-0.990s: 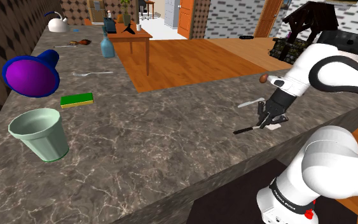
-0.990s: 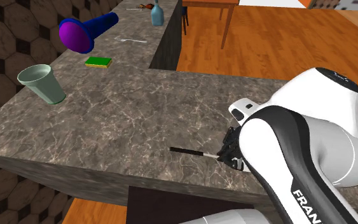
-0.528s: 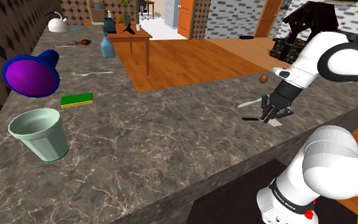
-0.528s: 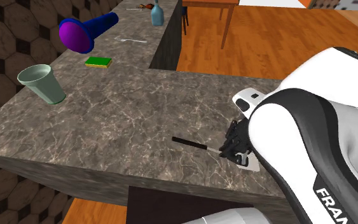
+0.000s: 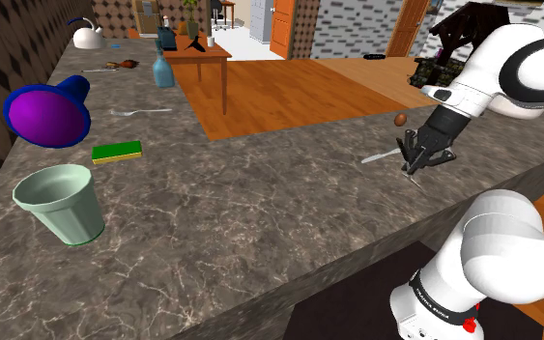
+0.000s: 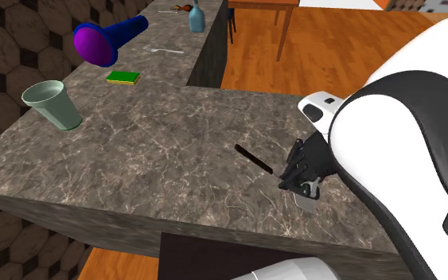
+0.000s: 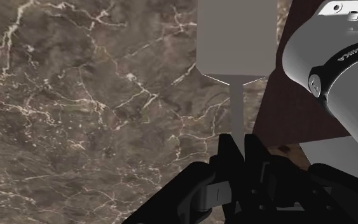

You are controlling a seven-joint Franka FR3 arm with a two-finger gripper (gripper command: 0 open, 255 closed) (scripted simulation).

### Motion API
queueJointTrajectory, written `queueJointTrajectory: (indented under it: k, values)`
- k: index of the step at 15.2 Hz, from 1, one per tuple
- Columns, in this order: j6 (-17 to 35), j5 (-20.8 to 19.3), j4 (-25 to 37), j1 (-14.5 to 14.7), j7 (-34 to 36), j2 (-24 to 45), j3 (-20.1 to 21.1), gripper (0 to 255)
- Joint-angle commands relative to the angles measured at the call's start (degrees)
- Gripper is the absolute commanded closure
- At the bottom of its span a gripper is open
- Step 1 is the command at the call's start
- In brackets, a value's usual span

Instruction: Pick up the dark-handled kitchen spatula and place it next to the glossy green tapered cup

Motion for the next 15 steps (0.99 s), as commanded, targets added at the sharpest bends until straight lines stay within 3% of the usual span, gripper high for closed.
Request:
queueJointTrajectory:
  k: [1,13,15]
  values:
    - [-1.13,0.91,1.59,0.6,0.34,0.35,0.92,255]
    - [-7.4,5.32,11.08,3.51,2.02,3.13,5.37,255]
    - [-6.22,6.4,10.87,4.36,3.19,4.04,6.38,255]
